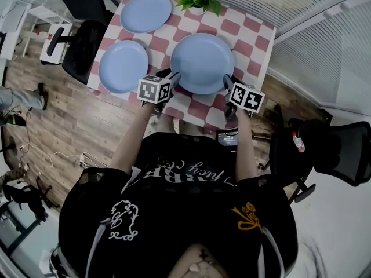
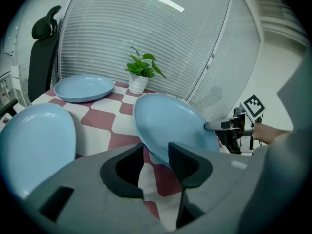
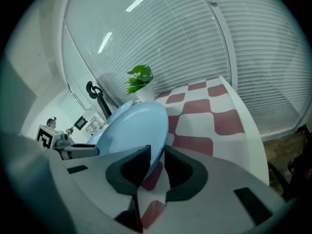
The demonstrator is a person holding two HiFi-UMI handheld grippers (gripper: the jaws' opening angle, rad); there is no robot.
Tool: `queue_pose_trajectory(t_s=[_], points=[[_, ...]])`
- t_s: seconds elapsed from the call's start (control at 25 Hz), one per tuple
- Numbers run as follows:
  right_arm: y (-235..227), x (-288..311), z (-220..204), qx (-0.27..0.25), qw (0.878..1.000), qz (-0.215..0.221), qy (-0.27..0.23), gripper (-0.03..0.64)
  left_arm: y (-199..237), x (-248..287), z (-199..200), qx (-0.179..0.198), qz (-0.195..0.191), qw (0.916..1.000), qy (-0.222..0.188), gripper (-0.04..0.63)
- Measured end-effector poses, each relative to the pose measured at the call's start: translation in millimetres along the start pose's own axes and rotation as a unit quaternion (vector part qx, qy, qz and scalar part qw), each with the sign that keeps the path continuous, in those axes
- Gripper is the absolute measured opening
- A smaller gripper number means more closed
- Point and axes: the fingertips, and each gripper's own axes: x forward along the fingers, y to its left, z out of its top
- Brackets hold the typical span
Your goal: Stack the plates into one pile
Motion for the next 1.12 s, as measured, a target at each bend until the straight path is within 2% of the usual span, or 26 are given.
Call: queue_pose_trajectory(t_s=[0.28, 0.56, 0.76, 1.12], points=[[41.9, 3.4, 27.9, -0.041, 0.999, 0.001, -0.014, 0.087, 23.1, -32.6, 25.6, 0.013, 0.011, 0.9991, -0.038, 0.169], [90.7, 22.7, 54.0, -0.053, 0.998, 0.008, -0.025, 0.087, 61.3, -67.0, 59.1, 0.025, 0.010, 0.9971, -0.072, 0.169], [136.7, 49.3, 68.9, -0.061, 0.998, 0.013, -0.028, 0.087, 105.9, -93.8, 78.0, 0.032, 0.016, 0.9954, -0.089, 0.169], [211.2, 114.7, 95.5, -0.080, 0.997, 0.004, -0.016, 0.087, 199.0, -120.2, 104.9, 0.030, 0.023, 0.9948, -0.095, 0.169]])
